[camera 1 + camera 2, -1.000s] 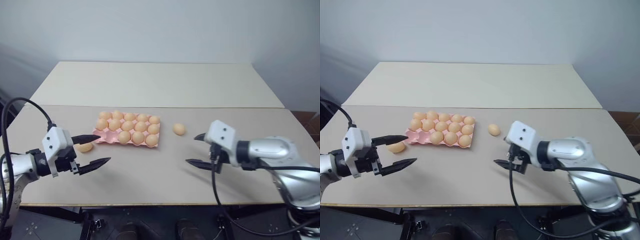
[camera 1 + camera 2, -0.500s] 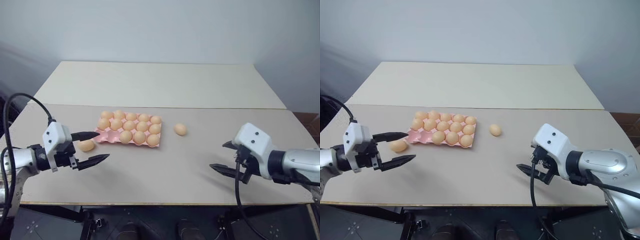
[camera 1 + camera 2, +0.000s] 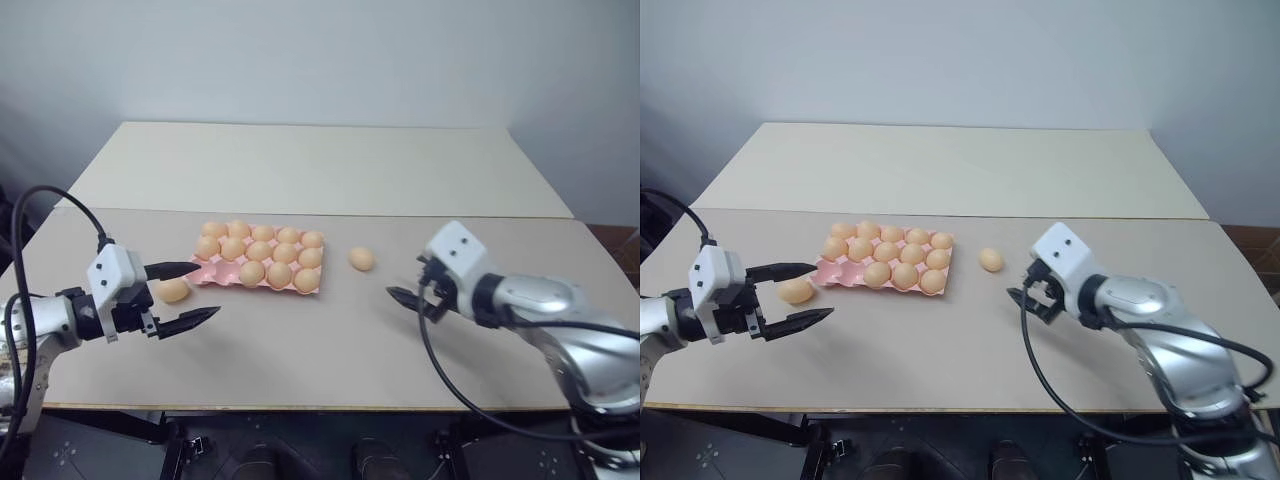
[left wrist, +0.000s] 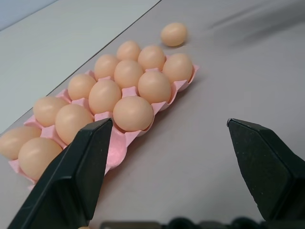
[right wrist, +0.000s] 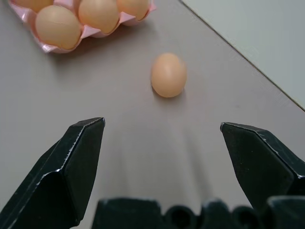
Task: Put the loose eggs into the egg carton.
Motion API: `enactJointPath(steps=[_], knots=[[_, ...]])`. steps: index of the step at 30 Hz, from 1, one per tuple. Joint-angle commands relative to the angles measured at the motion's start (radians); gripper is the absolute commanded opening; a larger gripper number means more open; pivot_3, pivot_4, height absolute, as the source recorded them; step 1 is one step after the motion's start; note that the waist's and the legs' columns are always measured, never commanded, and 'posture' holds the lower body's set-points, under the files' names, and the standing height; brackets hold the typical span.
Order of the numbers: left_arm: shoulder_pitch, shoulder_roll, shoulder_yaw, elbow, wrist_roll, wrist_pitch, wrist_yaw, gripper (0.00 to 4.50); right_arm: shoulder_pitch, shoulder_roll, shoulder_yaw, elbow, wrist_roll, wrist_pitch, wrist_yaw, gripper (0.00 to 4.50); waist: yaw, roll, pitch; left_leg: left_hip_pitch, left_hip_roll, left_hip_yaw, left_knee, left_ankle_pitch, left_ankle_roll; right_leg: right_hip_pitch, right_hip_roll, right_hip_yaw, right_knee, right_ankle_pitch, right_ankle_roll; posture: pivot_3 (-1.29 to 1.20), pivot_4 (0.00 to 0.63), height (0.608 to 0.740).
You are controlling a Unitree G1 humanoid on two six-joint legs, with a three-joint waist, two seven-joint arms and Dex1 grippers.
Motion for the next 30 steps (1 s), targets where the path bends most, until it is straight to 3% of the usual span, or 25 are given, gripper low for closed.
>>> enactJointPath(steps=[1,11,24,27,30], knots=[[0.009,-0.002,0.019,-0.043,-0.009,-0.011,0.015,4.18,-0.053,0.047,0.043,0.095,-0.054,-0.112,-0.036,4.49,-0.002,0.000,0.000,0.000,0.000,0.000,0.000,0.000,0.000,0.000,0.000,0.000,0.000,0.000,0.000,0.00,0.150,0.740],[0.013,-0.014,0.022,-0.073,-0.020,-0.003,0.037,4.18,-0.233,0.229,0.152,0.558,-0.179,-0.410,-0.051,4.49,-0.002,0.000,0.000,0.000,0.000,0.000,0.000,0.000,0.000,0.000,0.000,0.000,0.000,0.000,0.000,0.00,0.150,0.740],[0.038,-0.011,0.035,-0.091,-0.018,0.003,0.044,4.18,-0.328,0.324,0.194,0.842,-0.274,-0.562,0.011,4.49,-0.003,0.000,0.000,0.000,0.000,0.000,0.000,0.000,0.000,-0.001,0.000,0.000,0.001,0.000,0.000,0.00,0.150,0.740],[0.047,-0.011,0.036,-0.095,-0.017,0.004,0.047,4.18,-0.331,0.327,0.200,0.869,-0.294,-0.584,0.023,3.90,-0.003,0.000,0.000,0.000,0.000,0.000,0.000,0.000,0.000,-0.001,0.000,0.000,0.001,0.000,0.000,0.00,0.150,0.740],[0.055,-0.010,0.040,-0.102,-0.019,0.006,0.051,4.18,-0.326,0.333,0.193,0.872,-0.303,-0.581,0.021,2.95,-0.003,0.000,0.000,0.000,0.000,0.000,0.000,0.000,0.000,-0.001,0.000,0.000,0.001,0.000,0.000,0.00,0.150,0.740]])
